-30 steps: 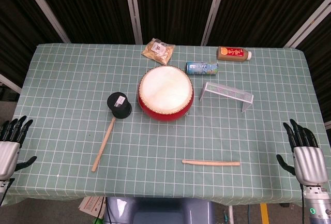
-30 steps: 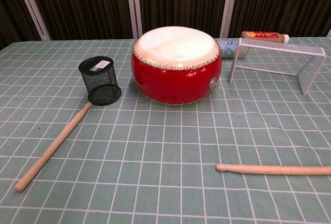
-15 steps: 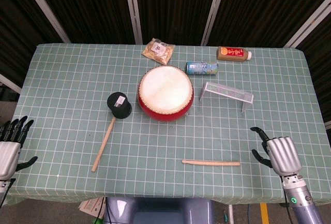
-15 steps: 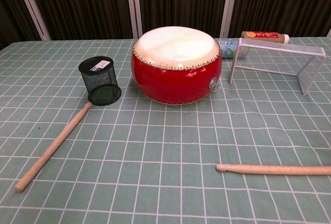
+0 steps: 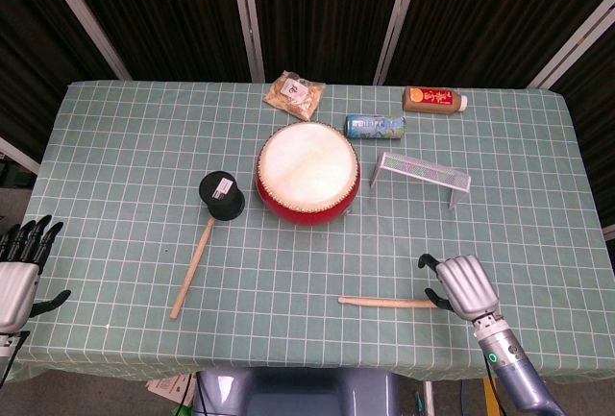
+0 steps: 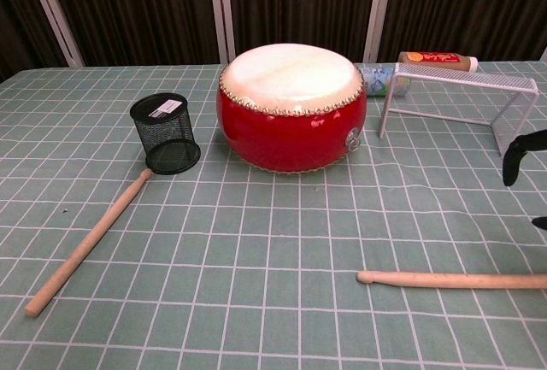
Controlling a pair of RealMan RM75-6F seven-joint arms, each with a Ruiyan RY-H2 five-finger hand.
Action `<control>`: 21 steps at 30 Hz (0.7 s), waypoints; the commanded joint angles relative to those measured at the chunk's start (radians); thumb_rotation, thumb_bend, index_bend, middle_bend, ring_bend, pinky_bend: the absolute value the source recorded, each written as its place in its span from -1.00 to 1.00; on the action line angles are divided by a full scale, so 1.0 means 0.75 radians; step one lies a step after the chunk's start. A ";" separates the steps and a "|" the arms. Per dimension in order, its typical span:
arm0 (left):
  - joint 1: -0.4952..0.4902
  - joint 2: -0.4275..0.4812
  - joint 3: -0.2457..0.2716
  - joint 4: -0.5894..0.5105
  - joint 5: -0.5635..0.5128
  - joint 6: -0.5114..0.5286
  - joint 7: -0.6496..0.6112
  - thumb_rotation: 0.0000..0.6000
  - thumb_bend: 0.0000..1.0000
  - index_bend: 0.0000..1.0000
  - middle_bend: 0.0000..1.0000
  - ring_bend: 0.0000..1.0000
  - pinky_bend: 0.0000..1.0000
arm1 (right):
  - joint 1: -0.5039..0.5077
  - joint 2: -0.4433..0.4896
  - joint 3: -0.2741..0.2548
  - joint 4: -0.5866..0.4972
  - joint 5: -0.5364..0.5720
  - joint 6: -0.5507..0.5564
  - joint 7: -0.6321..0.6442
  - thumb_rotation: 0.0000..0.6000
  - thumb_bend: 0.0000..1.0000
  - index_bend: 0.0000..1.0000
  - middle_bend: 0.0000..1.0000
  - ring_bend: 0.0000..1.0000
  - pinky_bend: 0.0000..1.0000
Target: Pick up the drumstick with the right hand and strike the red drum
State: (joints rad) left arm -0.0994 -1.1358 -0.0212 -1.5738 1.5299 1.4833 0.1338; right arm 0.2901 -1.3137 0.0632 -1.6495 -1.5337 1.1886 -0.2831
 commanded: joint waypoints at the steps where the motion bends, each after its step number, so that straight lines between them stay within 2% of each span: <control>1: -0.001 -0.002 -0.003 -0.004 -0.001 0.001 0.003 1.00 -1.00 -1.00 -1.00 -1.00 -0.98 | 0.017 -0.039 0.002 0.015 0.063 -0.042 -0.052 1.00 -0.42 -0.09 0.97 1.00 0.97; 21: 0.001 0.001 0.001 -0.001 -0.005 -0.002 -0.011 1.00 -1.00 -1.00 -1.00 -1.00 -0.98 | 0.012 -0.124 -0.057 0.016 0.222 -0.073 -0.278 1.00 -0.42 -0.01 0.97 1.00 0.97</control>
State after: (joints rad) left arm -0.0985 -1.1353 -0.0207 -1.5748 1.5259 1.4818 0.1254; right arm 0.3001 -1.4056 0.0226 -1.6331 -1.3736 1.1333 -0.4848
